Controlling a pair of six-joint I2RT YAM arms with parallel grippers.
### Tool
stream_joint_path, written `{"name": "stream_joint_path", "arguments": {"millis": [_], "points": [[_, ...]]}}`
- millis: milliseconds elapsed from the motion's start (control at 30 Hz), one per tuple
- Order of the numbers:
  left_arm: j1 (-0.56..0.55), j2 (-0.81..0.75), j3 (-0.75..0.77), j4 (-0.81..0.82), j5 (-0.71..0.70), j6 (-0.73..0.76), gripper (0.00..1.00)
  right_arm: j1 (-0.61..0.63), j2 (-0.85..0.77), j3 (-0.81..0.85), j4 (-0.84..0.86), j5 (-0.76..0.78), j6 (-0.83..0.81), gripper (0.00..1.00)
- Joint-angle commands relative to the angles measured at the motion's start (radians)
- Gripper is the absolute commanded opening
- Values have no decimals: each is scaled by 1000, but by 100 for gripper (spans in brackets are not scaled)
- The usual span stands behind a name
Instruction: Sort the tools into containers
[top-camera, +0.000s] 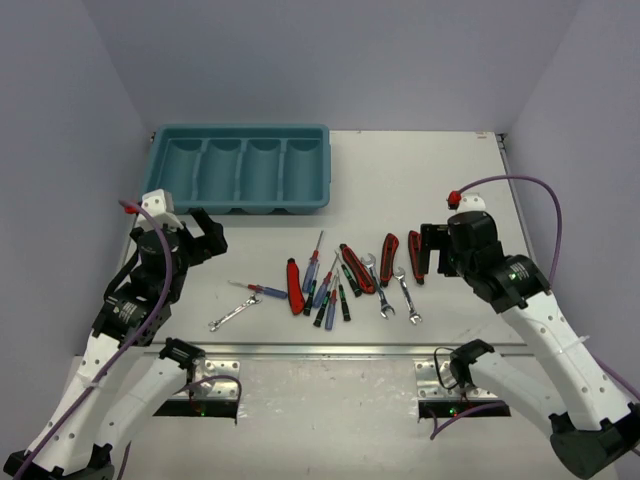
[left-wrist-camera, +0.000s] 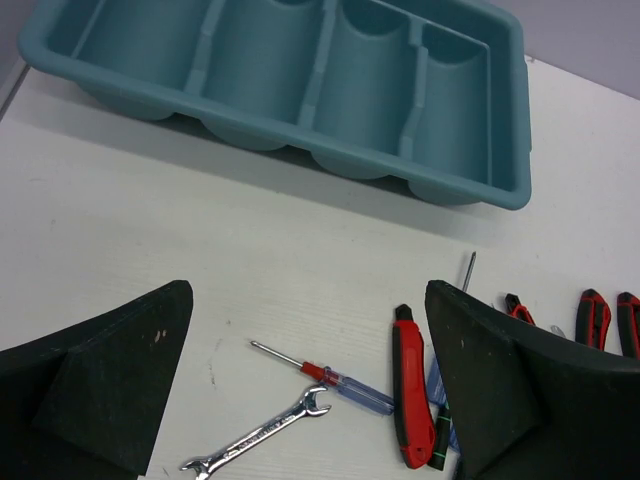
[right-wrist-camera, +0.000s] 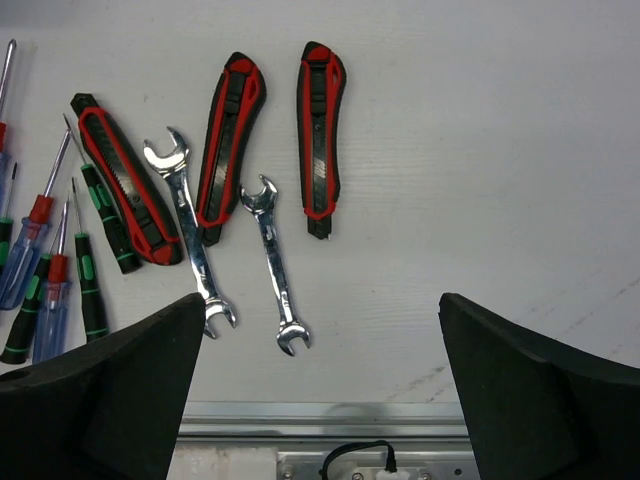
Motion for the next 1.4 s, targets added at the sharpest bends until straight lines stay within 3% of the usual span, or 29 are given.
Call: {"name": "stream_joint_path", "arguments": {"millis": [0,300,433,533,633,933,1000,1033,1067,1267,1333,1367], "points": [[-4,2,6,51,17,14,100,4,-15,1,49,52,13,99],[-5,11,5,60,47,26,100,3,56,-38,178,-44,-49,99],[-4,22,0,66,64,30,100,-69,288,31,186,-72,-89,99],[-4,34,-3,69,74,34,100,-207,525,79,238,-191,-109,99],[-5,38,-5,70,78,34,100,-225,656,112,263,-202,-120,97],[-18,56,-11,82,114,45,100,-249,973,183,330,-268,-143,63],[-19,57,-10,85,118,47,100,-254,991,170,340,-253,-141,55],[-19,60,-11,85,120,48,100,-255,992,160,348,-244,-138,46],[-19,62,-11,85,120,48,100,-257,990,152,349,-240,-138,45],[-19,95,-5,86,142,55,100,-260,993,139,362,-252,-139,17],[-19,115,16,86,177,59,100,-256,957,140,349,-268,-134,2],[-19,122,32,84,207,53,100,-241,909,132,353,-274,-130,0]]}}
